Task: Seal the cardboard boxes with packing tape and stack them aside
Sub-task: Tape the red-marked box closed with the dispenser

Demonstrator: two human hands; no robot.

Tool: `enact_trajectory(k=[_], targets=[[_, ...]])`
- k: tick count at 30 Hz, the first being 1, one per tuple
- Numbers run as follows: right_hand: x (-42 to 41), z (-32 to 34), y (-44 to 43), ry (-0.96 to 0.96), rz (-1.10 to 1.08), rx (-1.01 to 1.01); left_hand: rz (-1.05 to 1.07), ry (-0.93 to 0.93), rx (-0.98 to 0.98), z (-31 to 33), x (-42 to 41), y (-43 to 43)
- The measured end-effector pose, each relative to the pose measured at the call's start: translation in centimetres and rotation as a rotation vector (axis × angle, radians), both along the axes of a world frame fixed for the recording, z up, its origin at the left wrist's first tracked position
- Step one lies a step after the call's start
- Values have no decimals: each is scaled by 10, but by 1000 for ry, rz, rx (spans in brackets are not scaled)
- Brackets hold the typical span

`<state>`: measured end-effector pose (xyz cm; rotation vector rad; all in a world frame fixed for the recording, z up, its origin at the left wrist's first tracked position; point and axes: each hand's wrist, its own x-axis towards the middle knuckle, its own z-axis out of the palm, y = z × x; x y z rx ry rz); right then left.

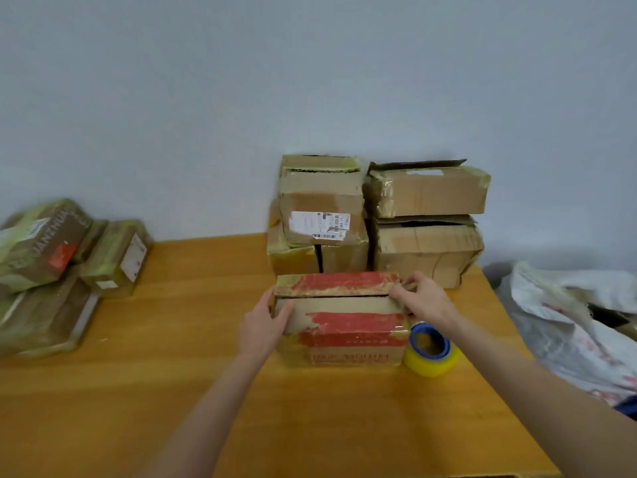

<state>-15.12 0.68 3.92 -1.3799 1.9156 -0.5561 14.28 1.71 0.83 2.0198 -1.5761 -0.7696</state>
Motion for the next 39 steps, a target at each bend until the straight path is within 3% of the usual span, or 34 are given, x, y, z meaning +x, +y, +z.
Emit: enact_trajectory(k=[4, 8, 11, 13, 15, 20, 26, 33, 36, 39], targets=[[-28, -3, 4, -38, 90, -8, 65, -19, 23, 0, -30, 19], [-56, -6, 3, -74, 143, -19, 120, -245, -93, 9, -55, 35], [-84, -22, 0, 126, 78, -20, -79, -433, -255, 17, -77, 39], [-103, -40, 2, 232, 92, 121, -256, -534, -196, 16, -90, 41], [-115, -62, 6, 183, 119, 284, -315, -587, -133, 11, -92, 44], [-122, -96, 6, 76, 90, 381, -332, -614, -115, 4, -81, 41], [-123, -84, 0, 41, -10, 424, -332, -592, -114, 3, -82, 39], [-111, -65, -2, -522, -278, 403, -324, -566, -164, -1, -80, 39], [-109, -58, -1, -491, -257, 398, -352, -570, -129, 2, -77, 38], [-121, -33, 0, -342, -197, 296, -400, -594, -93, 7, -74, 36]])
